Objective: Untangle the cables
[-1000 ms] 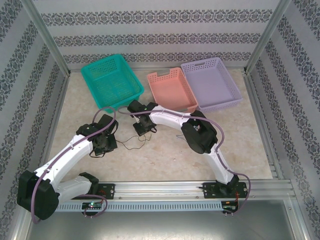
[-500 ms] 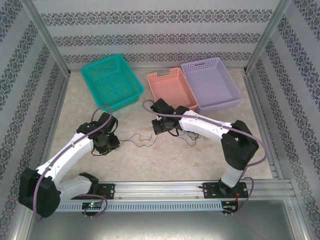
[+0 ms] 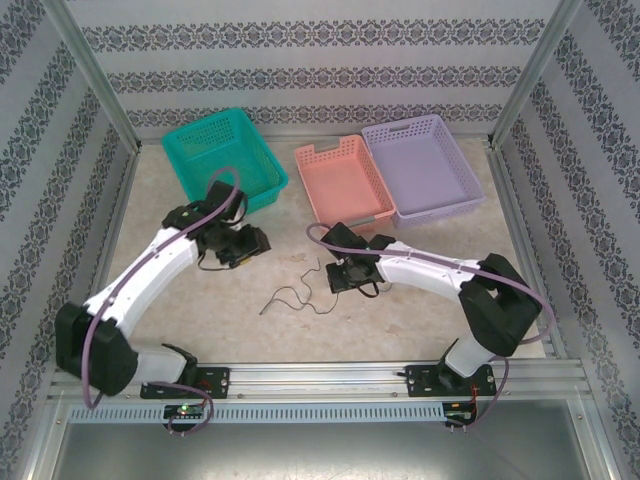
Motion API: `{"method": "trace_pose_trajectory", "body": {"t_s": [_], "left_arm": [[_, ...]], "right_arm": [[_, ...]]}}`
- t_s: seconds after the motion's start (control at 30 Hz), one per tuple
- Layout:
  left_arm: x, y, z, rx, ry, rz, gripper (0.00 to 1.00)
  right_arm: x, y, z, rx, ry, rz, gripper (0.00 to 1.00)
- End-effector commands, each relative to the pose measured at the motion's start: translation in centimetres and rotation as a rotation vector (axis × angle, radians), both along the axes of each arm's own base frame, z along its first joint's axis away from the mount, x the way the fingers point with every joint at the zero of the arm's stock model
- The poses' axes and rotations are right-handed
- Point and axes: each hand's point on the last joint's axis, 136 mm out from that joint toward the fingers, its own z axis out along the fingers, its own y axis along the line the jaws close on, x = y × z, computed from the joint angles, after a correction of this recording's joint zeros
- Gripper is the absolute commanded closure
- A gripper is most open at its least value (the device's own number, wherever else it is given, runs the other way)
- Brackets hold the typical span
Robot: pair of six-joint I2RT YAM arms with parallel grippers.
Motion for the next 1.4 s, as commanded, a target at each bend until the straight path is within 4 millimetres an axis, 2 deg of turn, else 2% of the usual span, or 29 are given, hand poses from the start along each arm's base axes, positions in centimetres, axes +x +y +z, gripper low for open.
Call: {"method": "trace_pose_trajectory", "body": {"t_s": [0.0, 0.13, 0.23, 0.4, 0.57, 0.73, 0.9, 0.97, 1.03, 1.13, 1.23, 1.37], "left_arm": [[2.0, -4.5, -0.5, -0.043, -0.051, -0.249, 0.53], [2.9, -8.1, -3.2, -0.024, -0.015, -0.369, 0.53], [3.0, -10.2, -4.3, -0.040, -0.006, -0.392, 0.53], [3.2, -12.1, -5.7, -0.002, -0.018, -0.409, 0.50], [3.5, -12.9, -8.4, 0.068, -0.050, -0.458, 0.51], [4.6, -12.5, -11.0, 0.122, -0.063, -0.428, 0.56], [5.9, -12.9, -12.3, 0.147, -0.071, -0.412, 0.60], [6.2, -13.2, -12.7, 0.141, -0.073, -0.408, 0.66], [6.4, -13.5, -13.2, 0.131, -0.069, -0.405, 0.79], [6.5, -12.8, -12.3, 0.157, -0.091, -0.379, 1.00], [6.8, -10.4, -8.6, 0.216, -0.162, -0.305, 1.00], [6.5, -4.5, -2.8, 0.317, -0.196, -0.162, 1.00]], "right_arm": [[-0.2, -1.4, -0.1, -0.002, 0.001, -0.053, 1.00], [-0.6, -1.9, -0.6, 0.011, 0.015, -0.075, 1.00], [-0.8, -2.3, -1.0, 0.015, 0.022, -0.095, 1.00], [-0.7, -2.9, -1.4, 0.027, 0.030, -0.129, 1.00], [-0.8, -3.1, -1.4, 0.037, 0.032, -0.146, 1.00], [-1.0, -3.5, -1.5, 0.044, 0.034, -0.167, 1.00], [-1.3, -3.9, -1.6, 0.048, 0.039, -0.180, 1.00], [-1.4, -3.9, -1.6, 0.049, 0.040, -0.181, 1.00], [-1.4, -4.1, -1.6, 0.046, 0.039, -0.185, 1.00], [-1.5, -4.3, -1.3, 0.042, 0.033, -0.188, 1.00], [-1.5, -4.9, -0.5, 0.039, 0.015, -0.202, 1.00], [-1.2, -7.2, 2.5, 0.039, -0.067, -0.277, 1.00]]}}
